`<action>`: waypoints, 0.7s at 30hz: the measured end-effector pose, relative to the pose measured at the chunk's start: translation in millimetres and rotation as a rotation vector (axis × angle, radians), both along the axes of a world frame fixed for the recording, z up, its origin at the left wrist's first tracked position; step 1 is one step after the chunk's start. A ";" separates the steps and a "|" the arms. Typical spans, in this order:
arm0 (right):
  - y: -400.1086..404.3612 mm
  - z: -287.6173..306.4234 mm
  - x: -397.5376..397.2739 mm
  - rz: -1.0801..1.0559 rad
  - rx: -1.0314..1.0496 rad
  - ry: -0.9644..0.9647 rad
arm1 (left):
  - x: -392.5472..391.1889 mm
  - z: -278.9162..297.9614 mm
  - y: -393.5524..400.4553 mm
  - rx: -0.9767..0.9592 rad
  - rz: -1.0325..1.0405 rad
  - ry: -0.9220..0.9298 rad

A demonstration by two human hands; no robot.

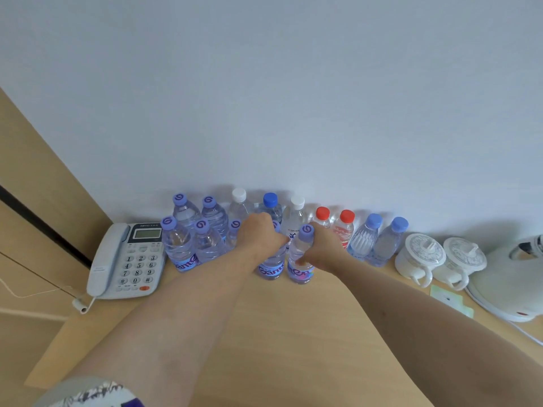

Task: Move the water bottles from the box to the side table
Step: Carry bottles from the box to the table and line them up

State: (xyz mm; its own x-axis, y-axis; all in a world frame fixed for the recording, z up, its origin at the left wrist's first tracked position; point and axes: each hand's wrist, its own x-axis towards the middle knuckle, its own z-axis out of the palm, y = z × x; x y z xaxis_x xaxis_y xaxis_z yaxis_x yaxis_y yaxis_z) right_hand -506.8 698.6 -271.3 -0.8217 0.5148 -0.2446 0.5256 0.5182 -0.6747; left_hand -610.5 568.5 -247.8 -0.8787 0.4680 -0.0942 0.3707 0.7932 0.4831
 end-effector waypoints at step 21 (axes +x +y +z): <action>-6.5 11.3 -5.6 0.009 0.093 -0.003 | 2.6 13.7 -4.9 -0.052 -0.116 -0.037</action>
State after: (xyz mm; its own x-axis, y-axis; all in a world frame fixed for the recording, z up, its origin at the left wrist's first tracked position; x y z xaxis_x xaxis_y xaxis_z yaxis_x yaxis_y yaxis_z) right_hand -512.4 692.1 -259.9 -0.8258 0.5280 -0.1982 0.5223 0.5833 -0.6221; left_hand -607.9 563.6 -234.1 -0.8143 0.5601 -0.1523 0.4441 0.7701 0.4579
